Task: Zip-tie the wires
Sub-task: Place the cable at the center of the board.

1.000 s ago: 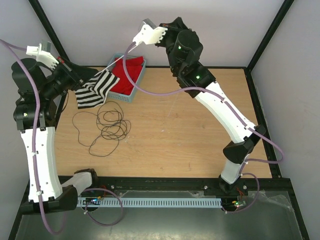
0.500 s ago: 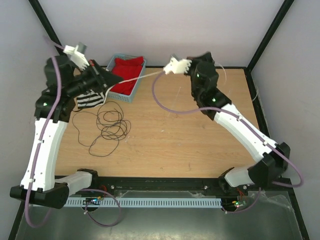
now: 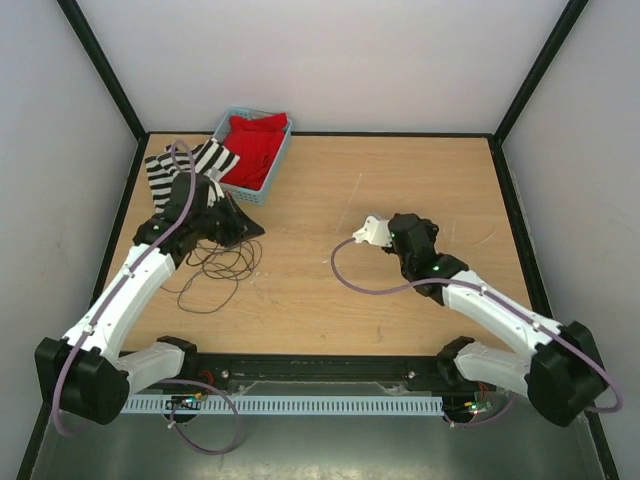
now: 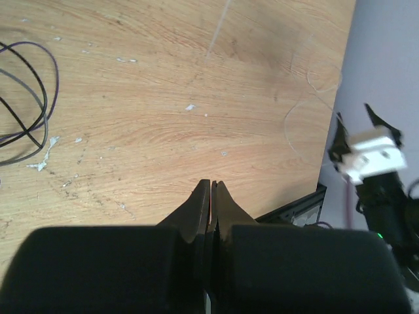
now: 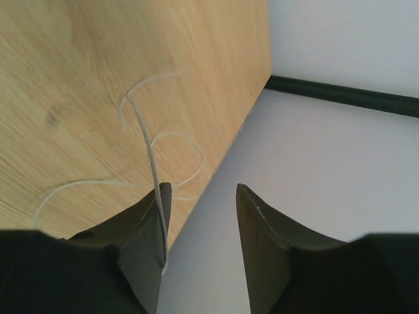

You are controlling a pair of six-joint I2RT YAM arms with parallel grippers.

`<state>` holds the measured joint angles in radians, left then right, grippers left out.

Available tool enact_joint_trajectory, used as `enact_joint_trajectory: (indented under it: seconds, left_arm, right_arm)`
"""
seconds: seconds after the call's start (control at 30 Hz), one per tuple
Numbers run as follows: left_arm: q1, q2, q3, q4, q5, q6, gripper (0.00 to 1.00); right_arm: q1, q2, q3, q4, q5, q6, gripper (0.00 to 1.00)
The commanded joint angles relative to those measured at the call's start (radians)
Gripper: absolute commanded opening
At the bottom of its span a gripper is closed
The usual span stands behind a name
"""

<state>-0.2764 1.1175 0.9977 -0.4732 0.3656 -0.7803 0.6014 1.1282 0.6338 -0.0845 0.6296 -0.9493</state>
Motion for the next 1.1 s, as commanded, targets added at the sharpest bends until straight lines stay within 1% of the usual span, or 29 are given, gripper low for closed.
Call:
enact_joint_trajectory:
  seconds: [0.0,0.03,0.1,0.13,0.2,0.23,0.33,0.4,0.5,0.53,0.57,0.67,0.7,0.87,0.97,1.07]
  left_arm:
    - [-0.004,-0.029,-0.043,0.128,-0.028,-0.032,0.00]
    - [-0.005,-0.024,-0.046,0.133,-0.027,-0.027,0.00]
    - [-0.006,-0.014,-0.041,0.137,-0.020,0.000,0.00]
    - [-0.006,-0.013,-0.038,0.135,-0.016,0.015,0.00]
    - [-0.006,-0.012,-0.030,0.136,-0.010,0.047,0.00]
    - [-0.006,-0.012,-0.025,0.136,-0.005,0.063,0.02]
    - [-0.006,-0.013,-0.001,0.130,0.017,0.119,0.17]
    - [-0.006,-0.017,0.016,0.121,0.033,0.155,0.25]
    - [-0.006,-0.029,0.034,0.109,0.044,0.195,0.34]
    - [-0.006,-0.035,0.037,0.109,0.045,0.203,0.37]
    - [-0.006,-0.038,0.039,0.108,0.050,0.211,0.40]
    - [-0.021,-0.020,0.055,0.109,0.080,0.233,0.46]
    - [-0.035,-0.005,0.064,0.110,0.085,0.240,0.48]
    - [-0.149,0.131,0.120,0.142,0.051,0.250,0.52]
    - [-0.232,0.242,0.179,0.160,0.013,0.267,0.53]
    - [-0.303,0.364,0.239,0.201,-0.025,0.267,0.56]
  right_arm:
    - [0.023,-0.128,0.096,-0.056,-0.131,0.132,0.56]
    - [0.025,-0.148,0.105,-0.083,-0.174,0.146,0.60]
    - [0.024,-0.189,0.118,-0.137,-0.265,0.183,0.75]
    - [0.024,-0.206,0.127,-0.156,-0.319,0.193,0.79]
    - [0.024,-0.234,0.159,-0.217,-0.435,0.243,0.83]
    - [0.024,-0.243,0.180,-0.245,-0.496,0.266,0.86]
    - [0.024,-0.252,0.250,-0.316,-0.687,0.329,0.93]
    - [0.024,-0.251,0.286,-0.347,-0.825,0.368,1.00]
    - [0.024,-0.248,0.329,-0.375,-1.006,0.405,0.99]
    - [0.024,-0.248,0.343,-0.376,-1.023,0.411,0.99]
    - [0.024,-0.250,0.356,-0.367,-0.989,0.423,0.99]
    - [0.021,-0.251,0.392,-0.296,-0.727,0.523,0.99]
    - [0.014,-0.241,0.409,-0.287,-0.676,0.554,0.99]
    - [-0.045,-0.173,0.448,-0.263,-0.626,0.727,1.00]
    - [-0.083,-0.127,0.441,-0.247,-0.541,0.824,0.99]
    - [-0.173,-0.100,0.430,-0.241,-0.488,0.920,0.99]
